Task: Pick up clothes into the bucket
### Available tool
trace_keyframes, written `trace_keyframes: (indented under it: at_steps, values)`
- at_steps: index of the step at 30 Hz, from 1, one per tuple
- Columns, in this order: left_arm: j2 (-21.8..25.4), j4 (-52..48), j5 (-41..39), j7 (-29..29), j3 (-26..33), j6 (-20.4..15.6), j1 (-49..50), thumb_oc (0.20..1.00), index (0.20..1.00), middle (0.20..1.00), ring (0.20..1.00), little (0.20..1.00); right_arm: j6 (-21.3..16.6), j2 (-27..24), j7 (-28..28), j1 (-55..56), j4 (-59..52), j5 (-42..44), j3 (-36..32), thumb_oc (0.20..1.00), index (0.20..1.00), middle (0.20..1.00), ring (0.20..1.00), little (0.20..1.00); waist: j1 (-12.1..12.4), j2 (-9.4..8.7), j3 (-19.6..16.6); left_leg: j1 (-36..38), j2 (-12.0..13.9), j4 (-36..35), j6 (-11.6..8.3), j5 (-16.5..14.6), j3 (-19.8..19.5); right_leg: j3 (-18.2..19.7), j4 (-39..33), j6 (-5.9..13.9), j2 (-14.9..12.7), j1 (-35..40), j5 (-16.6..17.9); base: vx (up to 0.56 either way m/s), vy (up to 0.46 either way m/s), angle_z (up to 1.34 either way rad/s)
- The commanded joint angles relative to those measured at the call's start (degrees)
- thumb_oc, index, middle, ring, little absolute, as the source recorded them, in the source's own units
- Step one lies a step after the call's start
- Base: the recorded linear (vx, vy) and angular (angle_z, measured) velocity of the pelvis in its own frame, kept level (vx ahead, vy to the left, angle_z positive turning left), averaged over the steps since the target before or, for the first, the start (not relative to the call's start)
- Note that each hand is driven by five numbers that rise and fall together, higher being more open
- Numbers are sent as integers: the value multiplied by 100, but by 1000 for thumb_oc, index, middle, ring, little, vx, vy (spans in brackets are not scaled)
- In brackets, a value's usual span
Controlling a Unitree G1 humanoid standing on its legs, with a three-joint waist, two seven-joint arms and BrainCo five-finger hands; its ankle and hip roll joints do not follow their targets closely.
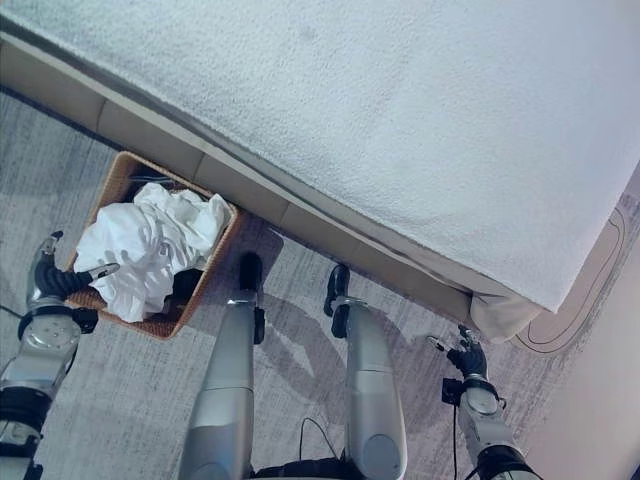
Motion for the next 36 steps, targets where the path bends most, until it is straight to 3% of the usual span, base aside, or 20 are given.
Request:
trace_keyframes:
  at_steps: [1, 5, 8, 12, 19, 24, 36]
  values:
    - [-274, -71, 87, 53, 184, 11, 336, 1000, 1000, 1000, 1000, 1000, 79, -266, -122, 128, 27, 47, -139, 1000, 1000, 1000, 1000, 1000, 105, 274, -45, 316, -66, -240, 29, -158, -26, -16, -344, 273, -260, 336, 153, -3, -30, -1]
    - [-694, -237, -92, -67, 200, -38, 498, 1000, 1000, 1000, 1000, 1000, 149, -258, -122, 64, 33, -31, -252, 1000, 1000, 1000, 1000, 1000, 121, 414, -45, 627, -85, -616, 9, 138, 7, -43, -605, 235, -290, 609, 359, -55, -2, -3]
    - [-1566, 345, -945, -515, 85, -284, 560, 1000, 1000, 1000, 1000, 1000, 259, -253, -95, -53, 264, -213, -304, 1000, 1000, 1000, 1000, 1000, 80, 660, -45, 1597, -57, -1194, -31, 276, 74, -24, -917, 255, -273, 1422, 419, 35, -9, 2]
    - [-2014, 693, -1587, -855, 47, -494, 592, 1000, 1000, 1000, 1000, 1000, 287, -236, -44, -112, 429, -360, -308, 1000, 1000, 1000, 1000, 1000, 47, 786, -45, 2366, -24, -1598, -65, 333, 87, -1, -1225, 274, -212, 2101, 462, 66, -20, -6]
    - [-2597, 1130, -1485, -1546, -142, -454, 1283, 1000, 1000, 1000, 1000, 1000, 372, -105, 301, 265, 563, -773, -219, 1000, 1000, 1000, 1000, 1000, -5, 990, -917, 3540, 69, -2424, -140, 440, 188, 44, -2036, 300, 31, 3169, 568, 141, -57, -11]
    - [-2873, 1525, -1352, -1641, -130, -382, 1471, 1000, 1000, 1000, 1000, 1000, 431, 29, 464, 436, 648, -957, -107, 1000, 1000, 1000, 1000, 1000, 3, 1023, -1281, 3909, 95, -2533, -153, 396, 189, 69, -2266, 267, 143, 3596, 525, 87, -62, -7]
    - [-3277, 2530, -634, -1664, -216, -178, 1671, 1000, 1000, 1000, 1000, 1000, 555, 338, 677, 548, 1441, -875, -7, 1000, 1000, 1000, 1000, 1000, 86, 806, -2158, 4649, 227, -2869, -194, 313, 371, 10, -3526, 285, 361, 4722, 794, 59, -45, -3]
